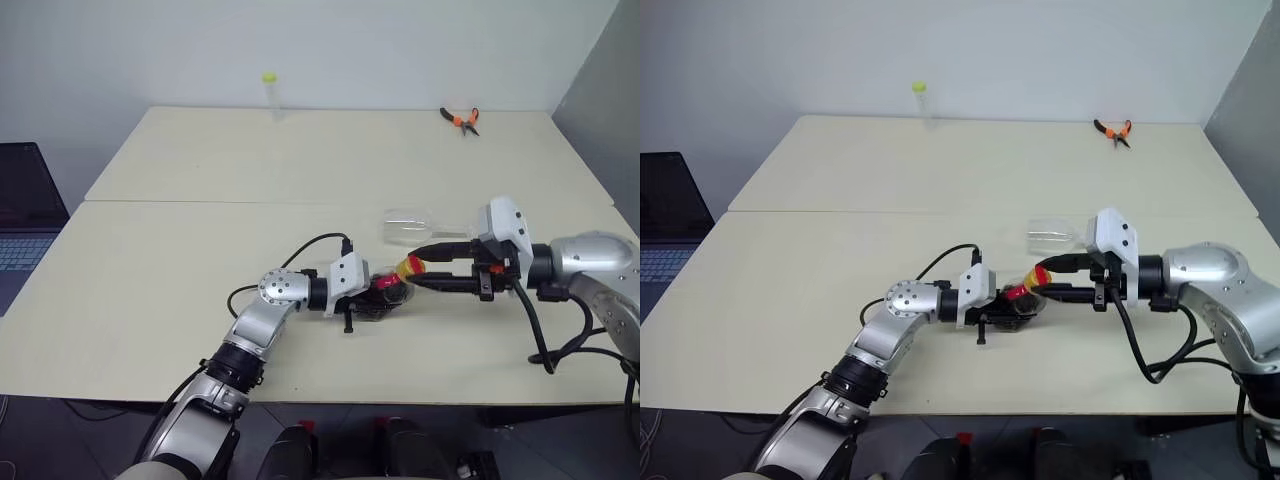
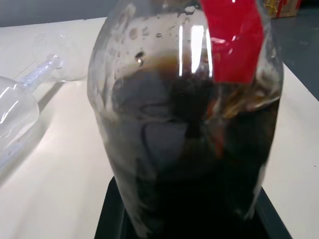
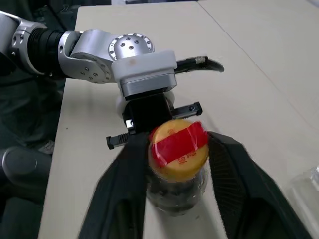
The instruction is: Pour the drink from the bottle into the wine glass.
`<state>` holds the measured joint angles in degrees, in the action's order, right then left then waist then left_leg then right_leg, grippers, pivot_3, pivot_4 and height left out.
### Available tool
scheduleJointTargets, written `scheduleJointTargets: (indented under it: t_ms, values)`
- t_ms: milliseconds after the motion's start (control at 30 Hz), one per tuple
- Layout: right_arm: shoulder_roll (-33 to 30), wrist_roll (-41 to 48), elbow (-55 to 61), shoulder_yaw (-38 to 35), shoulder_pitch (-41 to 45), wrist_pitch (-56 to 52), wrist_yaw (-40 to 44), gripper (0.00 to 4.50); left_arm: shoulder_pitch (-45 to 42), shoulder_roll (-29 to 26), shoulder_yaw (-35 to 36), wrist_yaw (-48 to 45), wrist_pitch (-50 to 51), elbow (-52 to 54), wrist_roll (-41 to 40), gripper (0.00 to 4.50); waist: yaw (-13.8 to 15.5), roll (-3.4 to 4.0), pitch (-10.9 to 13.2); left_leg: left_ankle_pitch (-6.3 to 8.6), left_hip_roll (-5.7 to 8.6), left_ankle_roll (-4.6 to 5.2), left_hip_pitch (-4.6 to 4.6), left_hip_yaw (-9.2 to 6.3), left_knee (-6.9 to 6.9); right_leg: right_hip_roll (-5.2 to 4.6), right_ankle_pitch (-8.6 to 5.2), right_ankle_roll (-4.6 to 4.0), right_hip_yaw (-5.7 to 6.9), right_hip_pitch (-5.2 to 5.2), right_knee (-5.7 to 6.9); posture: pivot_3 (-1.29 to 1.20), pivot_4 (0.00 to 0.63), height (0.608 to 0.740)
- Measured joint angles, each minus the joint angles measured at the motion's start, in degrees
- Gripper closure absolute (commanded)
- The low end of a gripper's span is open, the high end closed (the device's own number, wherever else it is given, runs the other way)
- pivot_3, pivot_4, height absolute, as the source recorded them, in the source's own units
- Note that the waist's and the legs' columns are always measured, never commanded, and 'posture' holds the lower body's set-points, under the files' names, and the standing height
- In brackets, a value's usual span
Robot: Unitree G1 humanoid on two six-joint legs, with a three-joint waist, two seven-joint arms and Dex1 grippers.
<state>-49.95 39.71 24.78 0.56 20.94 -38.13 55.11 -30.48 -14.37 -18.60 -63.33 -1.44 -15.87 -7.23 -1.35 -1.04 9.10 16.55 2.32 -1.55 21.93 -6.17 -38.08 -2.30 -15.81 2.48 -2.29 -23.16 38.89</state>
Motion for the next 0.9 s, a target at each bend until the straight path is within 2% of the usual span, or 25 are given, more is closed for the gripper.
scheduleJointTargets:
  t_ms: [100, 133, 167, 233, 333, 500, 667, 900]
  values:
    - [3.5, 3.3, 5.4, -4.8, -4.7, -3.1, -7.0, 0.43, 0.1, 0.0, 0.2, 0.1, 0.1, -0.1, -0.3, 3.63, 0.0, 0.03, 0.0, 0.0, -0.02, 0.0, 0.0, -0.01, 0.01, 0.0, 0.0, 0.0, -0.02, -0.03, 0.06, 0.0, 0.15, 0.74]
    - [4.1, 4.5, 7.4, -6.5, -5.5, -3.7, -8.9, 0.12, 0.2, 0.0, 0.3, 0.2, 0.1, -0.1, -0.4, 3.63, 0.0, 0.03, 0.0, 0.0, -0.02, 0.0, 0.0, -0.01, 0.0, 0.01, 0.0, 0.0, -0.01, -0.03, 0.06, 0.0, 0.15, 0.74]
    - [4.6, 6.0, 10.1, -8.8, -7.1, -4.6, -11.2, 0.0, 0.2, 0.0, 0.3, 0.1, 0.1, -0.1, -0.4, 3.63, 0.0, 0.03, 0.0, 0.0, 0.0, 0.0, 0.0, -0.04, 0.01, 0.01, 0.0, 0.0, 0.03, -0.01, 0.06, 0.0, 0.15, 0.74]
    - [8.0, 9.7, 16.0, -12.7, -10.9, -5.7, -18.1, 0.0, 0.3, 0.0, 0.4, 0.1, 0.0, -0.2, -0.6, 3.63, 0.0, 0.01, 0.0, 0.0, -0.03, 0.0, 0.0, -0.07, 0.0, 0.01, 0.0, 0.0, 0.02, 0.01, 0.04, 0.0, 0.15, 0.74]
    - [12.3, 11.4, 23.0, -13.3, -14.7, -6.7, -27.2, 0.0, 0.3, 0.0, 0.6, 0.1, 0.0, -0.4, -0.6, 3.64, -0.1, 0.03, 0.0, 0.0, -0.01, 0.0, -0.02, -0.01, 0.0, 0.02, 0.0, 0.0, -0.02, -0.01, 0.08, 0.0, 0.15, 0.74]
    - [14.7, 4.0, 25.4, -9.7, -13.0, -6.3, -37.6, 0.0, -0.6, 0.3, 0.6, -0.3, -0.3, -1.7, -0.7, 3.64, -0.1, 0.03, 0.0, 0.0, 0.01, -0.01, -0.05, -0.03, 0.01, 0.13, 0.0, 0.01, 0.03, 0.02, 0.07, 0.0, 0.15, 0.74]
    - [17.4, -8.0, 21.5, 0.2, -11.8, -2.5, -41.2, 0.0, -1.4, 0.8, 0.6, -0.3, -0.5, -3.0, -0.6, 3.64, -0.2, 0.04, 0.0, -0.01, 0.05, -0.02, -0.04, 0.01, 0.0, 0.12, -0.01, 0.01, 0.0, 0.01, 0.06, 0.0, 0.15, 0.74]
    - [19.7, -12.6, 20.0, 1.4, -11.6, -0.3, -41.3, 0.0, -1.4, 0.8, 0.6, 0.0, -0.7, -3.0, -0.6, 3.64, -0.2, 0.04, 0.0, -0.01, 0.03, -0.02, -0.04, -0.01, 0.0, 0.12, 0.0, 0.01, 0.0, 0.01, 0.06, 0.0, 0.15, 0.74]
